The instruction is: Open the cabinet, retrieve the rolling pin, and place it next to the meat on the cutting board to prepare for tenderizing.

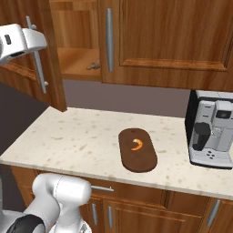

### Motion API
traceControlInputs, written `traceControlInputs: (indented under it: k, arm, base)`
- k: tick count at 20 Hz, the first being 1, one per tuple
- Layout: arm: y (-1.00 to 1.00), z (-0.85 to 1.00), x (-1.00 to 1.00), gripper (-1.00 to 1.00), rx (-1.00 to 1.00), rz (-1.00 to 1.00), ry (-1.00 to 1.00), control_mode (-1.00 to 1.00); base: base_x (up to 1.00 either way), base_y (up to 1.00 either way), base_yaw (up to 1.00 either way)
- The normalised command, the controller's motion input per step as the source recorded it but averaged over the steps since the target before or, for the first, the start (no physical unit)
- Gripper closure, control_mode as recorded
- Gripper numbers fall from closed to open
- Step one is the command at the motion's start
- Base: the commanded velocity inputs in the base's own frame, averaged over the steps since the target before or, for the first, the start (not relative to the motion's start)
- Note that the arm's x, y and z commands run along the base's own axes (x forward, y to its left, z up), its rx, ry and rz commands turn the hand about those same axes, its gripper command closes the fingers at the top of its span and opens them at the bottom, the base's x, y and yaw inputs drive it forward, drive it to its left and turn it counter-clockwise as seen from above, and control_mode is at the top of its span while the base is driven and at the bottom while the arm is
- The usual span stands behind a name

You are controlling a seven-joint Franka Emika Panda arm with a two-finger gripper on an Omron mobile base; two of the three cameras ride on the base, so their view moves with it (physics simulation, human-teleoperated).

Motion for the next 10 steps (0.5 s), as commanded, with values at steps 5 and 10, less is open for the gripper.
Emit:
traceControlInputs:
  k: [5, 10]
  arm:
    - [-0.09, 0.0, -0.42, -1.0, 0.07, 0.03, 0.0, -1.0]
    - [-0.41, 0.0, -0.71, -1.0, 0.13, 0.05, -0.03, -1.0]
  base:
    - [0.0, 0.0, 0.0]
    - [0.0, 0.0, 0.0]
